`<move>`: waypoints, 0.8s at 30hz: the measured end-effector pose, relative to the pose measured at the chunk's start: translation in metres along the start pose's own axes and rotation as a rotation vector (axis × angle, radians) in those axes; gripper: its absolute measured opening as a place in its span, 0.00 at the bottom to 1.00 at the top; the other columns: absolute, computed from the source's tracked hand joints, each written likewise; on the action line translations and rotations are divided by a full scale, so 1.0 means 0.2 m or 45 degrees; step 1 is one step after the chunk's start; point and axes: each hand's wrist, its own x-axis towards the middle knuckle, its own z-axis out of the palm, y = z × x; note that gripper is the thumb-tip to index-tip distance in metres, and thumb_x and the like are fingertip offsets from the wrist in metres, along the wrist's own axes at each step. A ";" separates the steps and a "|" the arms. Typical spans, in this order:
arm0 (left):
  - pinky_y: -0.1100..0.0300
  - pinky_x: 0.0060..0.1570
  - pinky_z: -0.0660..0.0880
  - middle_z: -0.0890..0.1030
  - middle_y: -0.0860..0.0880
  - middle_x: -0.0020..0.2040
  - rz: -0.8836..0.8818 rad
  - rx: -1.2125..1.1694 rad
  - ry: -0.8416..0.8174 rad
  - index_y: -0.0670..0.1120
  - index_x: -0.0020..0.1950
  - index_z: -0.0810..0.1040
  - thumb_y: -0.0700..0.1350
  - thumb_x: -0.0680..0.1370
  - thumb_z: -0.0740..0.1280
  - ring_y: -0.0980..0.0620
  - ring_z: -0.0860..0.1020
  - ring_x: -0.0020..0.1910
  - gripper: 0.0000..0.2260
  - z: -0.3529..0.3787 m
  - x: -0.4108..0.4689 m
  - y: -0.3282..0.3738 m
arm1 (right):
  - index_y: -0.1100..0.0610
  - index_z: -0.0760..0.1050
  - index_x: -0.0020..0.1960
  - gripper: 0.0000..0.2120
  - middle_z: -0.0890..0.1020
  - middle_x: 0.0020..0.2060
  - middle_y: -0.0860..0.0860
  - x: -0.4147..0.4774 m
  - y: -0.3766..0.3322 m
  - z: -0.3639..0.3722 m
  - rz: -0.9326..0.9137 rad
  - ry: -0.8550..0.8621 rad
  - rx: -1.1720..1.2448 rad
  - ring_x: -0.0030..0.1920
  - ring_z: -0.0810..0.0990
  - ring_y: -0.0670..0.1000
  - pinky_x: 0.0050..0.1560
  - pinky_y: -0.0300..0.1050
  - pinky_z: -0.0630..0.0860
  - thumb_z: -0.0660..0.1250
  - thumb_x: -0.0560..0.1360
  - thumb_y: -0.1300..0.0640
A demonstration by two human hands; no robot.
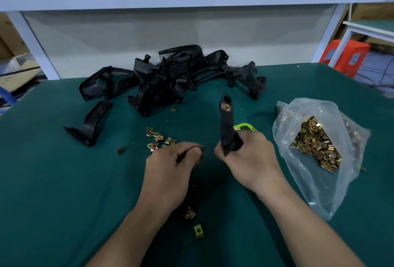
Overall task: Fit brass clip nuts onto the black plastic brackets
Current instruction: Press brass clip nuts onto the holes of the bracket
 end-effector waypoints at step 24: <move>0.65 0.36 0.78 0.86 0.45 0.41 -0.399 -0.756 -0.294 0.45 0.45 0.89 0.51 0.70 0.73 0.54 0.82 0.37 0.11 -0.06 0.00 0.03 | 0.45 0.72 0.39 0.10 0.66 0.26 0.42 0.01 0.08 0.01 -0.135 0.188 -0.585 0.32 0.66 0.54 0.35 0.45 0.62 0.75 0.71 0.49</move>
